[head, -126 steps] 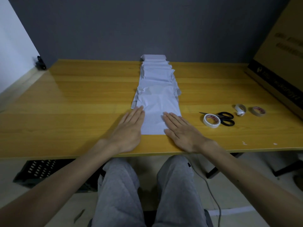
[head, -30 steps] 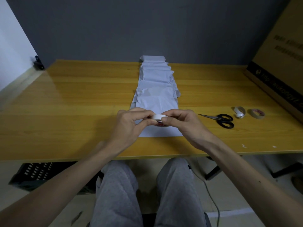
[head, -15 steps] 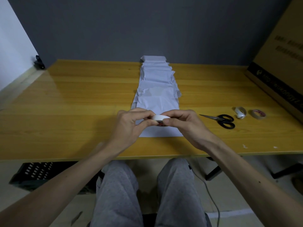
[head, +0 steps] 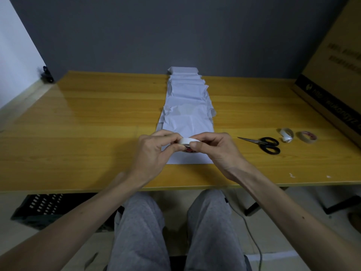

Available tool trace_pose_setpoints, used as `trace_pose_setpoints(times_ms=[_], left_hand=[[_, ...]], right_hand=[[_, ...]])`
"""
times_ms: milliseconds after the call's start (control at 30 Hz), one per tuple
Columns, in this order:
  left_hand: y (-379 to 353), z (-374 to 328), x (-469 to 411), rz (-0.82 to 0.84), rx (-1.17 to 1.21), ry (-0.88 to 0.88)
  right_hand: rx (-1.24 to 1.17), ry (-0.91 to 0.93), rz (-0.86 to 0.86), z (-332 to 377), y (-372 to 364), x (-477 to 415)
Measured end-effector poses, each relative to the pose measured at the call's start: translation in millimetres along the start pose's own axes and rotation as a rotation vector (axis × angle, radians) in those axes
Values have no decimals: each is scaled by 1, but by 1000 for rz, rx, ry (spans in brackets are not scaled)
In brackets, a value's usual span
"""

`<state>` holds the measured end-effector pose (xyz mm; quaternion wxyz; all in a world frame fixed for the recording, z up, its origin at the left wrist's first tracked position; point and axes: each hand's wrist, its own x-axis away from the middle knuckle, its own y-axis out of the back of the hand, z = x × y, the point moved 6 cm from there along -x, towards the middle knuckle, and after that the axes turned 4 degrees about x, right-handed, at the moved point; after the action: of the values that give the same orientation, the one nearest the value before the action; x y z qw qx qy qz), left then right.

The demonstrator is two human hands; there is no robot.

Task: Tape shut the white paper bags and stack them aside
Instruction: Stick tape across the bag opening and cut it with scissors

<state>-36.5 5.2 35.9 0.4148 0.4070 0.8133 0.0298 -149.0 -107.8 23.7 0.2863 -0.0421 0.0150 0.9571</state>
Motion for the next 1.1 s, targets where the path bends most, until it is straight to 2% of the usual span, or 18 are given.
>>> trace_pose_setpoints(times_ms=[300,500,767,1100], left_hand=[[1,-1,-2,-14,-1,5],[-1,-7,-4,37,38,-35],[-5,-4,-4,56,33,-45],[-7,-2,-1,100,22,-66]], right_hand=[[58,74,2,10,1,2],[-1,-103,103,2,10,0],[-104,-228,147,-2,7,-1],[-137,-248,140,-6,4,2]])
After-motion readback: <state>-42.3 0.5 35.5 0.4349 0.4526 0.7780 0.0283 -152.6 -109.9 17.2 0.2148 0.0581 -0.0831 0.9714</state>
